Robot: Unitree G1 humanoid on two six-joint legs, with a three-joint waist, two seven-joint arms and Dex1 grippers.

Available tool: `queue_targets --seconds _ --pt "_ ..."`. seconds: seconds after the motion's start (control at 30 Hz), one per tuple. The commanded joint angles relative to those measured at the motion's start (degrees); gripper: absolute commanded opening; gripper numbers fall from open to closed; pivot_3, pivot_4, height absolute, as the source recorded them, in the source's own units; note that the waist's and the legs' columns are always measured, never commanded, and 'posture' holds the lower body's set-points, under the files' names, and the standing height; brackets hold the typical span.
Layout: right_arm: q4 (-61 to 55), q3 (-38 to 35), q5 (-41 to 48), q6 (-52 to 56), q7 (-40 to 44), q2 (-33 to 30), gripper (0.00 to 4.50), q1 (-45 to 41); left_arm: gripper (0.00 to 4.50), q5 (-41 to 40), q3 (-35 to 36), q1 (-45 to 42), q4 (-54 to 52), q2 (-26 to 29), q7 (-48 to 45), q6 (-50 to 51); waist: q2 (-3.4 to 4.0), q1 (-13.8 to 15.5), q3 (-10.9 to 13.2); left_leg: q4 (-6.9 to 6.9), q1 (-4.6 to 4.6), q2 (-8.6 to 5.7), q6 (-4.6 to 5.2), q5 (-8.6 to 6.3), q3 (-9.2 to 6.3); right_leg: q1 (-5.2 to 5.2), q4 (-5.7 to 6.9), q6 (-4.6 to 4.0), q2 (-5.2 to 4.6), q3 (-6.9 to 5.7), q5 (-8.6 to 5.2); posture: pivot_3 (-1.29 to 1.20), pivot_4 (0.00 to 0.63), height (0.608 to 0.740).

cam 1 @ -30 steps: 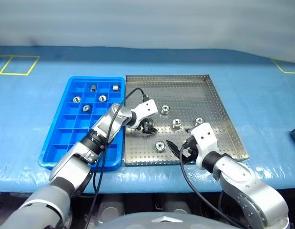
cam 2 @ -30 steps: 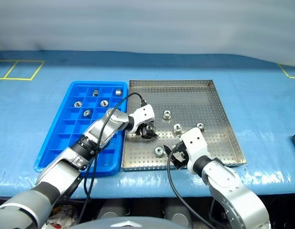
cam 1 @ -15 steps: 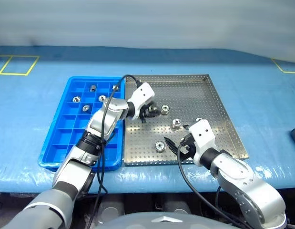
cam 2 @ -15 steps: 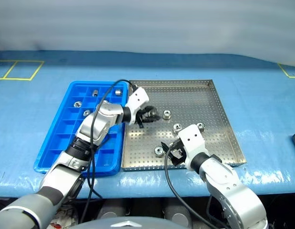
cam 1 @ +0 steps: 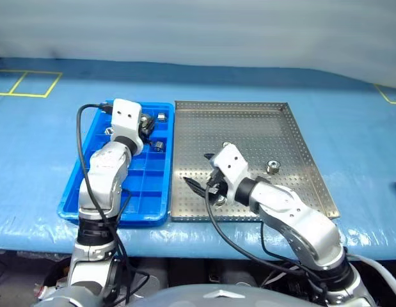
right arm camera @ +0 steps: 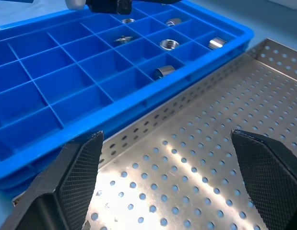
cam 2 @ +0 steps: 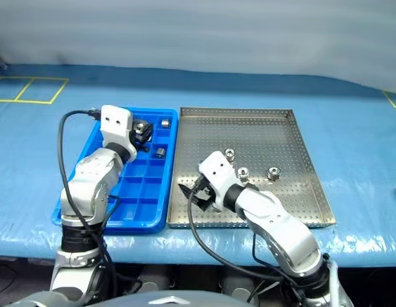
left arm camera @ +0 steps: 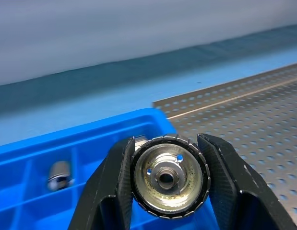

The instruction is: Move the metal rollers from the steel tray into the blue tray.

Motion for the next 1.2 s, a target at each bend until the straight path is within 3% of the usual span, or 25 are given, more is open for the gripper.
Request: queue_targets --seconds 0.03,0.4,0.87,1.13,1.2 --pt "1.3 2.9 -0.8 -2.6 2.7 0.8 4.50 -2.7 1.79 3.1 0.8 2.5 -3.9 -0.5 5.4 -0.8 0.00 0.6 0.0 0.00 0.00 0.01 0.00 0.00 0.00 0.00 0.00 0.00 0.01 -0.01 0.00 0.24 0.150 0.740" --pt "3.7 5.0 -2.3 -4.1 5.6 1.8 4.50 -3.6 1.79 8.4 2.1 10.0 0.0 -2.2 16.0 -8.0 -0.01 2.5 0.0 0.00 -0.01 0.04 0.00 0.00 0.00 0.01 -0.02 -0.17 0.00 -0.10 0.08 0.26 0.150 0.740" --pt "2.3 4.4 -3.7 -3.2 4.4 2.6 4.50 -1.4 1.79 11.1 3.0 10.3 3.0 -3.4 21.3 -5.2 -0.01 2.6 0.0 -0.02 -0.04 0.05 0.00 0.00 -0.03 0.01 -0.03 -0.18 0.00 -0.17 0.08 0.26 0.150 0.740" --pt "0.3 2.3 -4.0 -2.4 3.4 1.8 4.50 -0.1 4.41 7.8 -0.3 6.4 2.3 -3.8 15.5 -10.1 -0.01 2.4 0.0 0.00 -0.07 0.05 0.00 0.00 -0.02 0.01 -0.05 -0.18 -0.01 -0.20 0.07 0.18 0.150 0.740" --pt "-1.3 1.0 -4.0 -1.8 3.1 1.0 4.50 0.9 4.46 4.7 -1.9 4.6 2.1 -3.9 10.9 -13.3 -0.01 2.4 0.0 -0.01 -0.10 0.04 0.00 0.00 -0.03 0.01 -0.09 -0.21 -0.02 -0.23 0.09 0.16 0.150 0.740"
